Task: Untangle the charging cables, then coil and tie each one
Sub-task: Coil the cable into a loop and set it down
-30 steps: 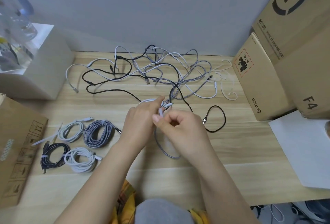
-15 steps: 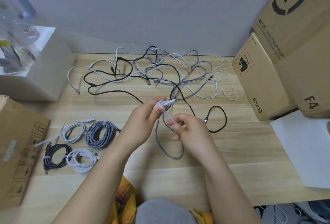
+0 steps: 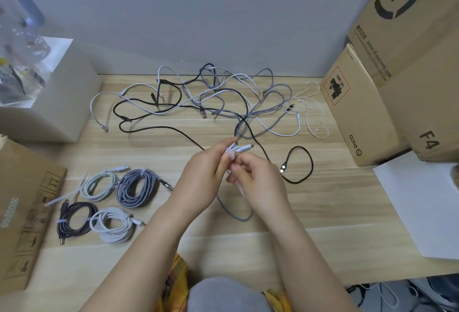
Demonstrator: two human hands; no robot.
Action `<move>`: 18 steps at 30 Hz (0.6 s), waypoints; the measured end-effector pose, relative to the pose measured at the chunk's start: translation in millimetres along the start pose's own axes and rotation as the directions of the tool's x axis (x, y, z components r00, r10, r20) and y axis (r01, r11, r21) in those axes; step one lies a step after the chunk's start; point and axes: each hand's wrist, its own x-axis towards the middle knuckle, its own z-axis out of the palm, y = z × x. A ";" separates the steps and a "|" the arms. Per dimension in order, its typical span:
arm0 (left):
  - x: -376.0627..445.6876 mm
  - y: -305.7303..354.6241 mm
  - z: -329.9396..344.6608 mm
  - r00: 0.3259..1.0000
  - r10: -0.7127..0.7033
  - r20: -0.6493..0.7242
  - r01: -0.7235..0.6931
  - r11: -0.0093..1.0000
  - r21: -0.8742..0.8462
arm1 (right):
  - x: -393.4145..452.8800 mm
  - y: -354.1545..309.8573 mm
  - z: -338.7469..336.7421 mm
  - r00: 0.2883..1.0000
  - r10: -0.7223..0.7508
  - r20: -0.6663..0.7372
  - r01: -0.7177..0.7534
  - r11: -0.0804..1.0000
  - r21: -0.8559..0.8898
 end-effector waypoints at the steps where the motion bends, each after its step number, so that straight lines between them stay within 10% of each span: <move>1: -1.5 1.1 0.0 1.000 0.021 -0.001 -0.021 0.999 0.038 | 0.7 0.0 -0.6 1.000 0.004 0.010 -0.003 0.997 -0.077; 7: -2.7 9.4 -1.0 0.998 0.030 0.060 -0.027 0.999 -0.040 | 3.0 5.7 -5.1 0.988 0.002 0.156 0.050 0.943 -0.329; 13: 0.4 17.3 -5.4 0.991 -0.037 0.125 0.081 0.925 -0.372 | 3.9 14.4 -10.7 0.927 0.133 0.350 -0.056 0.973 -0.222; 18: -0.8 10.2 -2.5 0.997 -0.026 0.073 0.036 0.990 -0.136 | 3.6 11.6 -4.9 0.948 0.113 0.296 -0.143 0.986 0.082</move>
